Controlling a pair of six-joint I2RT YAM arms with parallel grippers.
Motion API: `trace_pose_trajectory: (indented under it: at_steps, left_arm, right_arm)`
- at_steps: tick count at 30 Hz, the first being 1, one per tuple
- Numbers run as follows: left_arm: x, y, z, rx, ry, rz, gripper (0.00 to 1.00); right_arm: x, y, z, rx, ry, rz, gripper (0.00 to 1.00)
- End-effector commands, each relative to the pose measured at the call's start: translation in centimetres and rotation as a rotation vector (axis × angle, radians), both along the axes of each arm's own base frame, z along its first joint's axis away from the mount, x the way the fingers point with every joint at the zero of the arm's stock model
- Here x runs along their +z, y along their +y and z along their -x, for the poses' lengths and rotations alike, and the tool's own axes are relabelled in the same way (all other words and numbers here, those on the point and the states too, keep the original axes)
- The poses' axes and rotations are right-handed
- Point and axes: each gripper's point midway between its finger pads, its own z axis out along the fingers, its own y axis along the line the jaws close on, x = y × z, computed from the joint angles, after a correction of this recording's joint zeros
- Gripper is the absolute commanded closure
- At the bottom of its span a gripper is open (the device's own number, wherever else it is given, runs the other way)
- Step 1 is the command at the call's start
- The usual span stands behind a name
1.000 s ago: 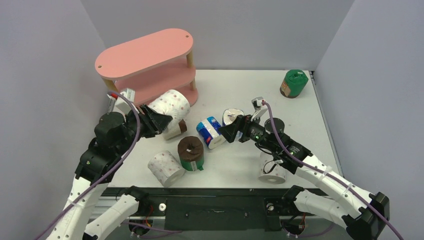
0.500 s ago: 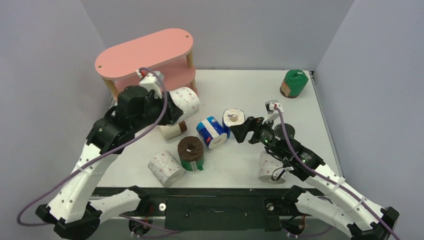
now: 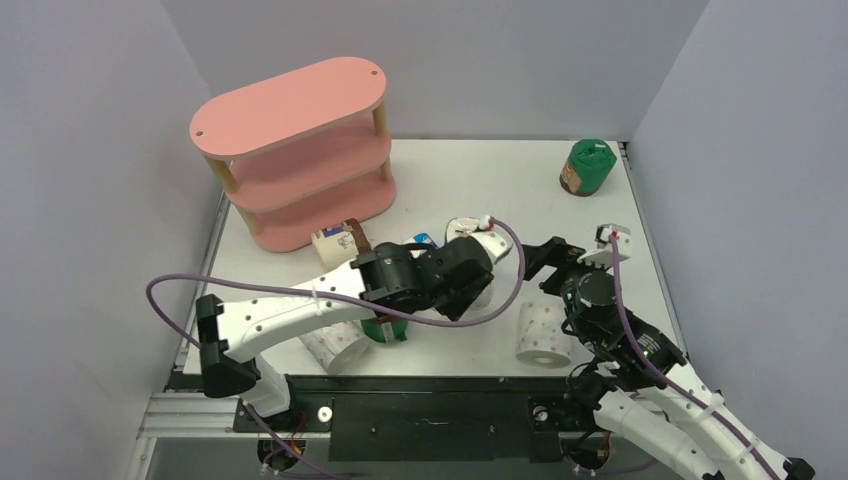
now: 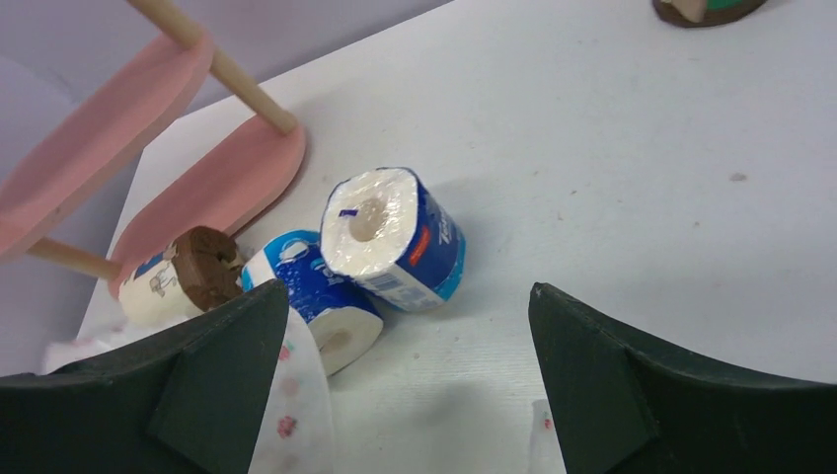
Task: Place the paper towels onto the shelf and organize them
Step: Adjust the paper towel at the center of the board.
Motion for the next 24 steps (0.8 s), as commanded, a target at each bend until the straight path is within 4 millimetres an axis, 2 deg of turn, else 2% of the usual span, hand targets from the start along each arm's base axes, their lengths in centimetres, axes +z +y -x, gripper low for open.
trace_pose_trajectory:
  at_steps: [1,3,9,18,24]
  left_arm:
    - [-3.3,0.5,-0.1,0.003,-0.039,-0.134,0.77]
    - [-5.2,0.4,0.5,-0.014,-0.014,-0.164,0.77]
    - [-9.0,-0.5,1.9,-0.071,0.039,-0.228,0.76]
    - [-13.4,-0.6,3.1,-0.142,0.071,-0.314,0.72]
    - [-15.8,-1.0,3.6,-0.162,0.112,-0.356,0.70]
  right_arm:
    - [-0.9,-4.1,0.5,-0.191,0.014,0.020,0.13]
    - [-1.0,-4.6,0.7,-0.205,0.012,0.016,0.13]
    - [-1.4,-4.7,0.9,-0.209,0.022,0.021,0.13]
    - [-2.5,-4.6,0.5,-0.202,0.062,0.075,0.10]
    - [-2.1,-4.9,0.6,-0.210,0.048,0.068,0.09]
